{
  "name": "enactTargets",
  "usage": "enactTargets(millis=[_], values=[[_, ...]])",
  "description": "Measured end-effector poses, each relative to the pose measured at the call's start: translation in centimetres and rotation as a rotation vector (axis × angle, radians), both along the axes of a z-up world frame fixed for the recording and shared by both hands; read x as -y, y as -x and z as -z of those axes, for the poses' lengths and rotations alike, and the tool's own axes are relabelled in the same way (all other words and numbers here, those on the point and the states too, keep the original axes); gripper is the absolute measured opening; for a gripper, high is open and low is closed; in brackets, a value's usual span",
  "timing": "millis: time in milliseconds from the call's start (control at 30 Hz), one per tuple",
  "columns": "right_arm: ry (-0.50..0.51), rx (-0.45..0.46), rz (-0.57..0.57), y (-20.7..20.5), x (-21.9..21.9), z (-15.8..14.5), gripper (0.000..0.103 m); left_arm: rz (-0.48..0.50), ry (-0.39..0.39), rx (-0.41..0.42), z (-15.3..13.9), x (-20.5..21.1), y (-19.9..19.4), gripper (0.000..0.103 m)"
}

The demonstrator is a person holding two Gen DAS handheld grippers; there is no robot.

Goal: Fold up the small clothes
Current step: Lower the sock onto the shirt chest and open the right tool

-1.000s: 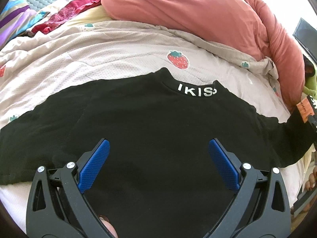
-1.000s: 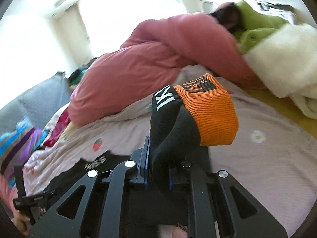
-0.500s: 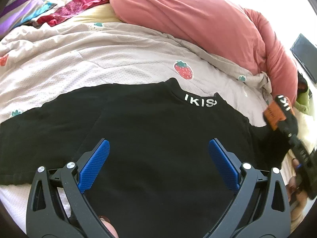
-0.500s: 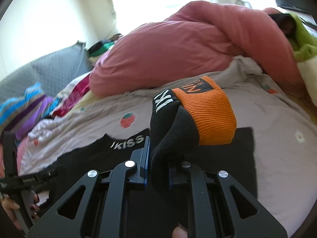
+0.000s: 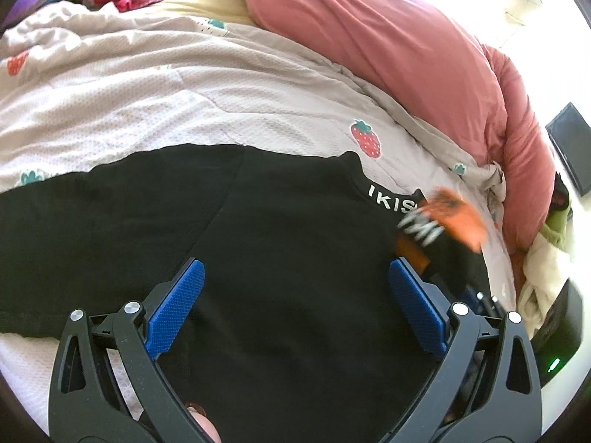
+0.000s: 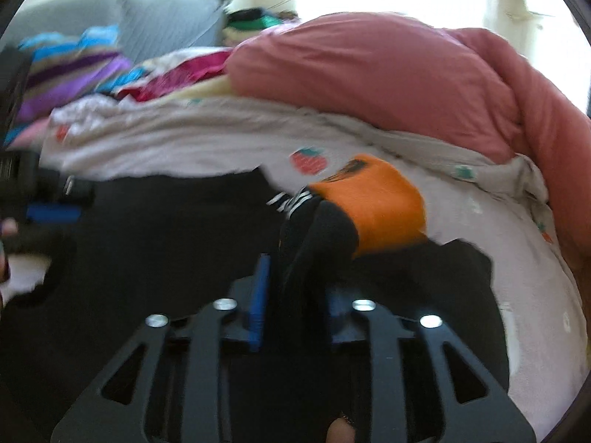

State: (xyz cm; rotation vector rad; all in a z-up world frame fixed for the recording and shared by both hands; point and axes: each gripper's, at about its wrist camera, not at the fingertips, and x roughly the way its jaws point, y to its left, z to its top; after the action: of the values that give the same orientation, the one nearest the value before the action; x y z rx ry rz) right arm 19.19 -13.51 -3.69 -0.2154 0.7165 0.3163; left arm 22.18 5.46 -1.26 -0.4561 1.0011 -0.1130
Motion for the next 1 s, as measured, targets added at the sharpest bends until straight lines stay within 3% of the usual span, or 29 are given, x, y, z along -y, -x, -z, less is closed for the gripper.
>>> enactTargets(millis=[133, 233, 333, 433, 500, 633, 700, 800, 1000], values=[[0.054, 0.031, -0.085, 1.8, -1.7, 0.2, 0.06, -0.007, 0.047, -0.02, 0.6, -0.6, -0.1, 0.094], [0.014, 0.008, -0.123, 2.8, -1.6, -0.2, 0.07, -0.001, 0.11, -0.03, 1.2, -0.9, -0.1, 0.094], [-0.028, -0.019, -0.176, 4.0, -1.0, -0.3, 0.071, 0.012, 0.202, -0.032, 1.7, -1.0, 0.0, 0.094], [-0.043, -0.038, -0.218, 5.0, -0.8, -0.3, 0.071, 0.016, 0.237, -0.033, 2.0, -0.9, 0.0, 0.094], [-0.053, -0.044, -0.254, 5.9, -0.8, -0.3, 0.071, 0.027, 0.241, -0.031, 2.0, -0.6, 0.0, 0.094], [-0.144, -0.099, -0.147, 4.2, 1.2, -0.4, 0.071, 0.036, 0.25, -0.037, 2.3, -0.3, 0.0, 0.094], [-0.153, -0.108, -0.069, 2.6, 2.3, -0.1, 0.071, 0.041, 0.245, -0.044, 2.4, -0.2, 0.0, 0.094], [-0.167, -0.136, -0.037, 0.9, 2.3, 0.4, 0.071, 0.044, 0.238, -0.044, 2.4, -0.1, 0.0, 0.094], [-0.175, -0.126, -0.182, 2.1, -0.6, -0.4, 0.071, 0.026, 0.225, -0.043, 2.3, -0.8, -0.1, 0.094]])
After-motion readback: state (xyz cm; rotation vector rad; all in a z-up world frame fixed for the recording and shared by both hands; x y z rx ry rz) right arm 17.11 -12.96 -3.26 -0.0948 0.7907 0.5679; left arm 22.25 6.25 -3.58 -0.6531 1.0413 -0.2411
